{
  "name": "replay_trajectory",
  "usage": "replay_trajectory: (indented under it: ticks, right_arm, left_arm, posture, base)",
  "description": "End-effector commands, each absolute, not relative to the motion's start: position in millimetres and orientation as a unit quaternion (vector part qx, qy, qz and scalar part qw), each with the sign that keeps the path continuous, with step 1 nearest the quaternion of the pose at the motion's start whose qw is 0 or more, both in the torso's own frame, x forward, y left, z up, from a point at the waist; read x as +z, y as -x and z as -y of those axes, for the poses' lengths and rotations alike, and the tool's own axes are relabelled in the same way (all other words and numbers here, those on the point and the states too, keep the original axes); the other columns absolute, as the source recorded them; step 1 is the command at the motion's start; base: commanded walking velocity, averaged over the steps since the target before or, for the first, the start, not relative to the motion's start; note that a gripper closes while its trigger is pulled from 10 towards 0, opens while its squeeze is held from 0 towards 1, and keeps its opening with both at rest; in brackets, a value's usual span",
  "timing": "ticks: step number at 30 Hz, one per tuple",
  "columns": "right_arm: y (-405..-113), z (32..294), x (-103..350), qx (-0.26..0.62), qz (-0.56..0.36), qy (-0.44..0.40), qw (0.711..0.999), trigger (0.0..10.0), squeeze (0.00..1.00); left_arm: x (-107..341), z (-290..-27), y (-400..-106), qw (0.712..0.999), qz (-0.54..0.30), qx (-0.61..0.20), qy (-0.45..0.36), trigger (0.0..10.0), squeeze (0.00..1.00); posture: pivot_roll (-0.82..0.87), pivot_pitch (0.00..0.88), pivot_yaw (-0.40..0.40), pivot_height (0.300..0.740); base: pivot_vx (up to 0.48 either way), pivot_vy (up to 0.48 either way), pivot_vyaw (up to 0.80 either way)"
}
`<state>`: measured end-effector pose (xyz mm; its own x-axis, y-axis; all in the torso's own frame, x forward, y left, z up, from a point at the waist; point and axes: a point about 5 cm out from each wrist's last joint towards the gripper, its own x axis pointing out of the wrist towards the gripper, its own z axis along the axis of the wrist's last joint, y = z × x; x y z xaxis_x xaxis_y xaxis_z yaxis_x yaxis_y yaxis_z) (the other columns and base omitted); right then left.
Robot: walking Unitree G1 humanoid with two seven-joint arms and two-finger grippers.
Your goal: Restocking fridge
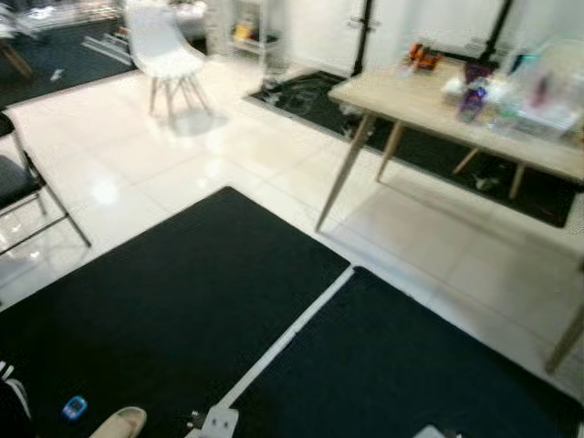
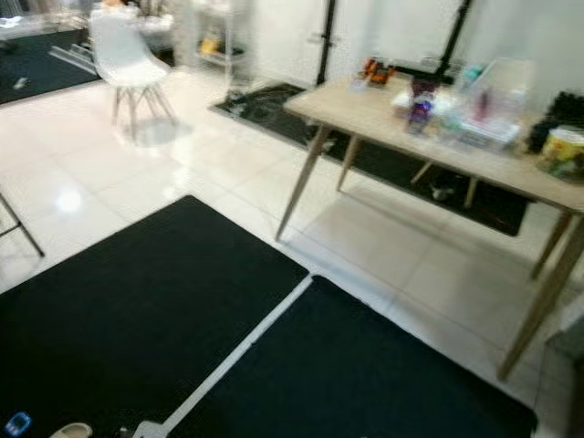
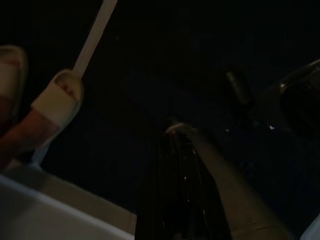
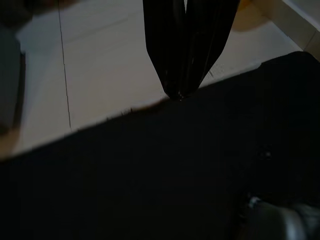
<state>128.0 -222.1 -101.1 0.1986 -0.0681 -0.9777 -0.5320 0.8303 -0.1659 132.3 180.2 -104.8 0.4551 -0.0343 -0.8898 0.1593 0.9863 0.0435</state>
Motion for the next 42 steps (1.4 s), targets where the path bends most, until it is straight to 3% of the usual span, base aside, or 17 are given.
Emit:
replay_trajectory:
  ticks: [1,42]
  right_arm:
    - [-127.4,220.5,-101.7,0.155,-0.615,0.243,0.734,10.0,0.0]
    - [-123.3,229.6,-101.2,0.133,-0.619,0.252,0.732,10.0,0.0]
  left_arm:
    - [-106.6,-183.0,-126.3,0.844,-0.529,-0.054,-0.065,10.0,0.0]
    - [-106.6,-184.1,-126.3,0.842,-0.531,-0.057,-0.082,10.0,0.0]
  posture:
    - [-0.07,0.0,-0.027,0.74]
    - [-0.06,0.0,-0.033,0.74]
  base:
    - [0.0,0.0,-0.77]
    - [0.0,0.0,-0.77]
